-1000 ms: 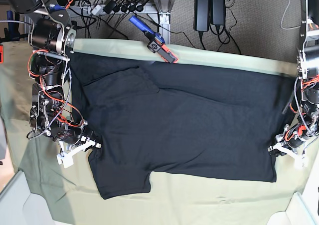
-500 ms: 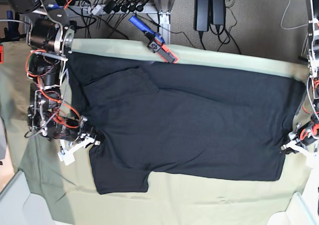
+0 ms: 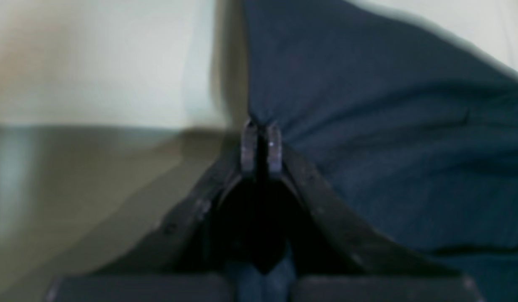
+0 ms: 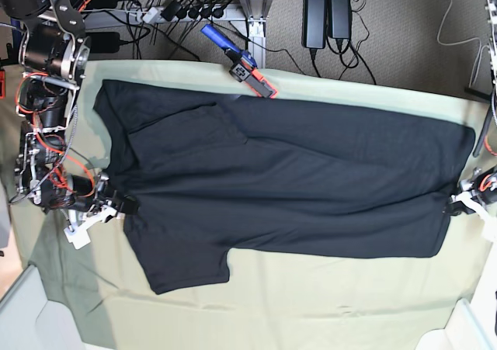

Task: Fold the T-shirt properly
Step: 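Lift the held edge with both grippers and fold it over the shirt, then release and regrasp the folded shirt end with the right gripper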

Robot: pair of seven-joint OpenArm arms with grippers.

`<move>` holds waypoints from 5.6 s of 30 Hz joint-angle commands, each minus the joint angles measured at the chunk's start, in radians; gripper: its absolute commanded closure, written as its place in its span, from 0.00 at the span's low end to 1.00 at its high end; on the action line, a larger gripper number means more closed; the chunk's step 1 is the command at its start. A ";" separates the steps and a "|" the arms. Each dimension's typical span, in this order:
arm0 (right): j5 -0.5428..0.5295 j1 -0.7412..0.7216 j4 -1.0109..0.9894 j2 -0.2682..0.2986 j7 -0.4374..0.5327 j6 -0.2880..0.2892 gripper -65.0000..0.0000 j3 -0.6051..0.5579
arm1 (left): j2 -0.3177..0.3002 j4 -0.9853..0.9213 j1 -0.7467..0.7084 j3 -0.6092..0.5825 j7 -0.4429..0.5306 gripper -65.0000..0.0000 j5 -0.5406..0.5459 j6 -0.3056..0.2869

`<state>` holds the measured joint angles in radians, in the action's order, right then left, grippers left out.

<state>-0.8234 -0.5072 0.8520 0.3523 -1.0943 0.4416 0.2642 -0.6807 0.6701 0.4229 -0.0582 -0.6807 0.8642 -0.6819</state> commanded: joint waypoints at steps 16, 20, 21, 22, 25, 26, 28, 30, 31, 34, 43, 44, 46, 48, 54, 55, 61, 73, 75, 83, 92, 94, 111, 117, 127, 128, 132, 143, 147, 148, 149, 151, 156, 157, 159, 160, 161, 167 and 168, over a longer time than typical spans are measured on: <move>-0.078 0.051 0.020 0.067 0.000 0.082 1.00 0.003 | -0.072 0.039 -0.027 0.004 0.014 0.94 0.076 -0.016; -0.077 0.051 0.020 0.066 0.010 0.082 1.00 0.003 | -0.072 0.039 -0.027 0.004 0.015 0.50 0.083 -0.016; -0.077 0.051 0.020 0.066 0.018 0.083 1.00 0.003 | -0.073 0.039 -0.027 0.005 0.016 0.46 0.083 -0.016; -0.074 0.051 0.020 0.066 0.023 0.083 1.00 0.003 | -0.073 0.039 -0.026 0.006 0.025 0.46 0.083 -0.016; -0.074 0.051 0.020 0.066 0.024 0.083 0.75 0.003 | -0.072 0.040 -0.016 0.008 0.087 0.46 0.082 -0.016; -0.074 0.051 0.020 0.066 0.024 0.083 0.68 0.003 | -0.068 0.040 -0.003 0.008 0.100 0.46 0.077 -0.016; -0.075 0.051 0.020 0.066 0.025 0.082 0.60 0.003 | -0.051 0.040 0.029 0.008 0.138 0.46 0.024 -0.016; -0.075 0.051 0.020 0.066 0.026 0.083 0.60 0.003 | -0.023 0.039 0.060 0.008 0.183 0.46 -0.055 -0.016; -0.074 0.051 0.020 0.066 0.029 0.083 0.60 0.003 | -0.006 0.039 0.071 0.008 0.202 0.46 -0.091 -0.016; -0.074 0.051 0.020 0.066 0.032 0.083 0.60 0.003 | 0.046 0.034 0.091 0.008 0.259 0.46 -0.175 0.012; -0.073 0.051 0.020 0.066 0.024 0.083 0.60 0.003 | 0.115 -0.030 0.092 0.008 0.402 0.46 -0.402 0.294; -0.074 0.051 0.020 0.066 0.021 0.083 0.60 0.003 | 0.114 -0.034 0.092 0.008 0.405 0.46 -0.414 0.323; -0.074 0.051 0.020 0.066 0.021 0.083 0.60 0.003 | 0.115 -0.035 0.092 0.008 0.406 0.46 -0.437 0.327; -0.074 0.051 0.020 0.066 0.021 0.083 0.60 0.003 | 0.115 -0.035 0.092 0.008 0.403 0.46 -0.435 0.327; -0.074 0.051 0.020 0.066 0.021 0.083 0.60 0.003 | 0.116 -0.035 0.092 0.008 0.399 0.46 -0.370 0.198; -0.074 0.051 0.020 0.066 0.021 0.083 0.60 0.003 | 0.116 -0.035 0.092 0.008 0.399 0.46 -0.349 0.172; -0.075 0.051 0.020 0.066 0.021 0.083 0.60 0.003 | 0.132 -0.035 0.092 0.008 0.365 0.46 -0.307 0.090; -0.078 0.051 0.020 0.060 0.025 0.082 0.60 0.003 | 0.154 -0.035 0.092 0.007 0.343 0.54 -0.307 0.090; -0.079 0.049 0.020 0.060 0.025 0.082 0.60 0.003 | 0.154 -0.035 0.092 0.006 0.343 0.68 -0.307 0.091; -0.111 -0.005 0.024 0.061 0.048 0.083 0.60 0.005 | 0.153 -0.035 0.092 0.006 0.340 1.00 -0.306 0.088; 0.161 -0.125 0.022 0.029 0.284 0.081 0.58 0.005 | 0.148 -0.035 0.092 0.006 0.300 1.00 -0.237 -0.016; 0.223 -0.133 0.017 0.009 0.320 0.081 0.55 0.005 | 0.148 -0.035 0.092 0.006 0.273 1.00 -0.221 -0.016; 0.389 -0.132 -0.236 -0.108 0.589 0.082 0.52 0.003 | 0.149 -0.035 0.092 0.006 0.250 1.00 -0.209 -0.016; 0.389 -0.133 -0.206 -0.159 0.581 0.083 0.52 0.003 | 0.149 -0.035 0.090 0.006 0.250 1.00 -0.209 -0.016; 0.385 -0.133 -0.173 -0.202 0.574 0.084 0.52 0.003 | 0.149 -0.035 0.089 0.006 0.249 1.00 -0.209 -0.016; 0.383 -0.133 -0.173 -0.204 0.574 0.084 0.53 0.003 | 0.149 -0.035 0.089 0.006 0.250 1.00 -0.209 -0.016; 0.366 -0.133 -0.169 -0.203 0.571 0.088 0.56 0.002 | 0.148 -0.035 0.089 0.006 0.250 1.00 -0.209 -0.016; 0.368 -0.132 -0.026 -0.198 0.500 0.088 1.00 0.002 | 0.145 -0.035 0.090 0.006 0.248 1.00 -0.171 -0.016; 0.367 -0.130 0.033 -0.196 0.435 0.088 1.00 0.002 | 0.125 -0.033 0.089 0.006 0.189 1.00 -0.092 -0.016; 0.363 -0.127 0.050 -0.193 0.430 0.089 1.00 -0.002 | 0.119 -0.032 0.089 0.006 0.181 1.00 -0.075 -0.016; 0.354 -0.121 0.066 -0.187 0.421 0.090 1.00 -0.010 | 0.114 -0.031 0.089 0.006 0.174 1.00 -0.065 -0.016; 0.325 -0.106 0.102 -0.166 0.399 0.091 1.00 -0.040 | 0.101 -0.025 0.089 0.006 0.151 1.00 -0.060 -0.016; 0.291 -0.026 0.241 -0.097 0.374 0.090 1.00 -0.164 | 0.055 0.053 0.039 0.006 0.089 1.00 -0.014 -0.016; 0.291 -0.008 0.273 -0.085 0.371 0.090 1.00 -0.180 | 0.044 0.087 0.016 0.006 0.079 1.00 0.000 -0.016; 0.279 0.024 0.331 -0.063 0.358 0.090 1.00 -0.196 | 0.024 0.171 -0.041 0.006 0.069 1.00 0.009 -0.016; 0.273 0.039 0.354 -0.055 0.349 0.090 1.00 -0.196 | 0.015 0.217 -0.072 0.006 0.069 1.00 0.011 -0.016; 0.261 0.056 0.376 -0.047 0.346 0.090 1.00 -0.196 | 0.008 0.263 -0.100 0.006 0.069 1.00 0.011 -0.016; 0.236 0.156 0.489 -0.008 0.338 0.090 1.00 -0.196 | -0.040 0.427 -0.194 0.006 0.054 1.00 0.011 -0.016; 0.235 0.173 0.509 -0.003 0.338 0.090 1.00 -0.196 | -0.045 0.430 -0.194 0.007 0.046 1.00 0.011 -0.016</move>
<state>-0.5686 -0.3058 1.3396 0.3363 -0.7803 0.4519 0.0631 -0.7025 1.0855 0.2111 -0.0597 -0.6491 0.8623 -0.6846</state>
